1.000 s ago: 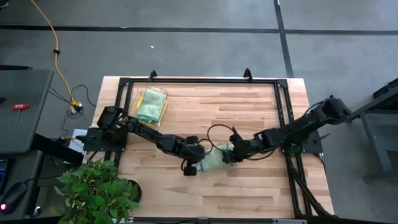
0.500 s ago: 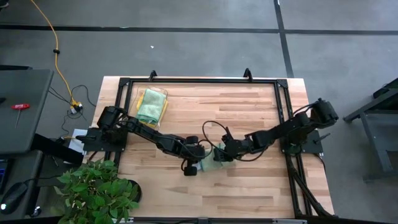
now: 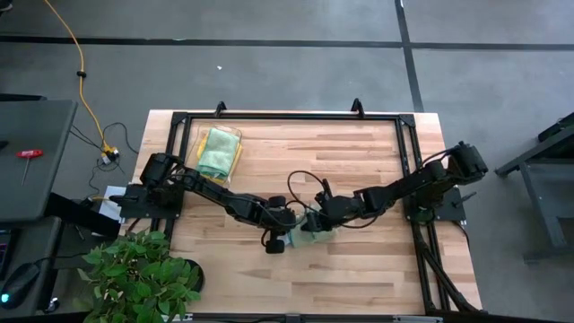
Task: Fold microfiber towels
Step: Fold the green towel
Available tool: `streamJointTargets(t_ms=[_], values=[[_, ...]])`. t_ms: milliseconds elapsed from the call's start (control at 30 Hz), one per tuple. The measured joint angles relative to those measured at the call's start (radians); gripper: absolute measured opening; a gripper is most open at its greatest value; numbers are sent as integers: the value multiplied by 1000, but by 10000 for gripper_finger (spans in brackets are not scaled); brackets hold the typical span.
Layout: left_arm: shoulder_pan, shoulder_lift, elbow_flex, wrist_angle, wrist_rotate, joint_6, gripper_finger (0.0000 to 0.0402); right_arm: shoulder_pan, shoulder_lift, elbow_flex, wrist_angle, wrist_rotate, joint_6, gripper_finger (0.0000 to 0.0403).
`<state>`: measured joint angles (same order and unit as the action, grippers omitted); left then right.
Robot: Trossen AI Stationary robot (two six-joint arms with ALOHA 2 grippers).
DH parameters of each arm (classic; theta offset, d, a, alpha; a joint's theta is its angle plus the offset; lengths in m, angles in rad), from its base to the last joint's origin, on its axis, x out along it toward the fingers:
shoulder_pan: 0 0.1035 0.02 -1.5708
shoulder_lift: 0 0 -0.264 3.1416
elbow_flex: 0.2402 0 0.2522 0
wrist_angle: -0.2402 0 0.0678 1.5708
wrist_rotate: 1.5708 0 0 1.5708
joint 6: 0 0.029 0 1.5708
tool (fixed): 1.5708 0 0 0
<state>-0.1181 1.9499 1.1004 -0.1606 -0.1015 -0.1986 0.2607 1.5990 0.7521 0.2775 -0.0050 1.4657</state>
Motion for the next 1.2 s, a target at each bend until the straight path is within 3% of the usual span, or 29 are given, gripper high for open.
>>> streamJointTargets(t_ms=[233, 400, 633, 867, 1000, 1200], values=[[0, -1, 0, -12, 0, 0, 0, -6, -4, 0, -7, -30, -9, 200], [0, -8, 2, -64, 1, 3, 0, -18, -35, 0, -3, -111, -54, 244], [0, -88, 0, -172, -57, 72, 0, -56, -153, -1, -46, -109, -235, 250], [2, -208, -1, -221, -130, 105, 0, -96, -265, -1, -327, -78, -342, 250], [-1, -285, -2, -212, -148, 58, 0, -98, -296, -1, -435, -43, -419, 250], [-14, -286, 3, -70, -133, 10, 0, -82, -302, -15, -583, -33, -509, 250]])
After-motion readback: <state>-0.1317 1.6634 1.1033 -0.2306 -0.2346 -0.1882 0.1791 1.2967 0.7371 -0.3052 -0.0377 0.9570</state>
